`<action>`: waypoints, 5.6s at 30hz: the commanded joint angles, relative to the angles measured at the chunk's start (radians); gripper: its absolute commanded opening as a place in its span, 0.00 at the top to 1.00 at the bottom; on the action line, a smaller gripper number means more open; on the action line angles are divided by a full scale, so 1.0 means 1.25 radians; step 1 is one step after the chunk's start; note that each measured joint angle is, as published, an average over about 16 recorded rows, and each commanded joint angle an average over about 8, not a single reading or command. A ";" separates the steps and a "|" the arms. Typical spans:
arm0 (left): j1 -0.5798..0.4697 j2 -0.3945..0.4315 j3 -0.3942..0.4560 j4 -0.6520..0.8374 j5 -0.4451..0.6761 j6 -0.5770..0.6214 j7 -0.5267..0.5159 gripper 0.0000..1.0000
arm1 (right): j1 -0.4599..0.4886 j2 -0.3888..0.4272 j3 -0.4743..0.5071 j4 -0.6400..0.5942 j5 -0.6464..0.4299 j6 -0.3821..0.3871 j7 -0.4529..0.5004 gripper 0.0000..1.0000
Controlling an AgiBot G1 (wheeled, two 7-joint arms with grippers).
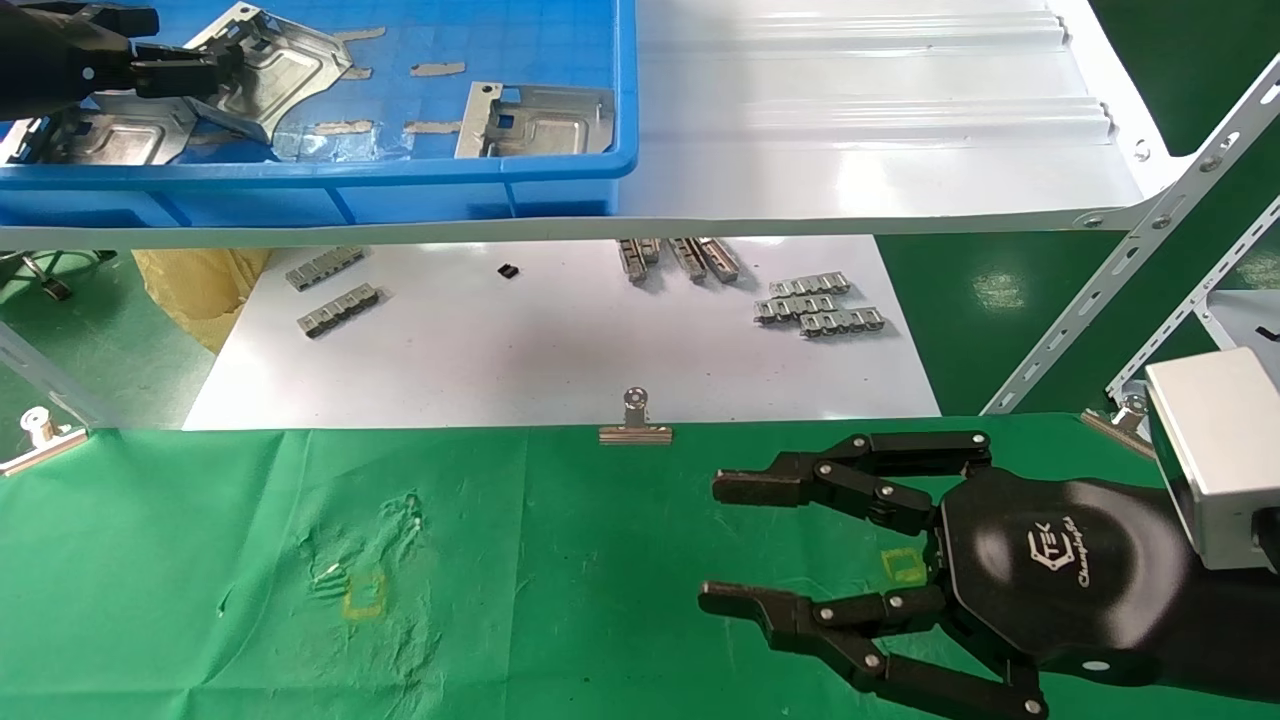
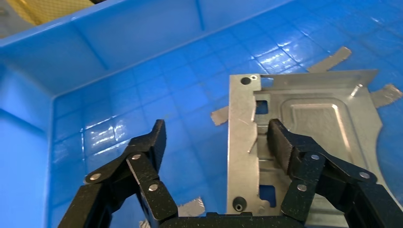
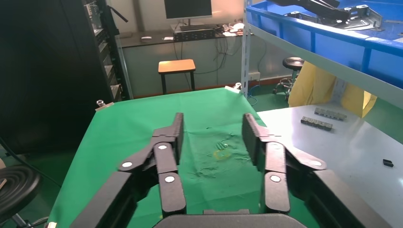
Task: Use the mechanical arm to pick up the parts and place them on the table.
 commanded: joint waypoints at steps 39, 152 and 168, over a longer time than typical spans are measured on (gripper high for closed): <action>-0.029 -0.071 -0.069 -0.054 -0.111 0.397 0.072 1.00 | 0.000 0.001 -0.002 0.000 0.002 0.001 -0.001 0.00; 0.405 -0.196 0.279 -0.297 -0.396 0.591 0.414 0.00 | 0.002 0.003 -0.008 -0.001 0.005 0.003 -0.004 0.00; 0.526 -0.236 0.127 -0.522 -0.450 0.569 0.239 0.00 | 0.002 0.003 -0.008 -0.001 0.006 0.003 -0.004 0.00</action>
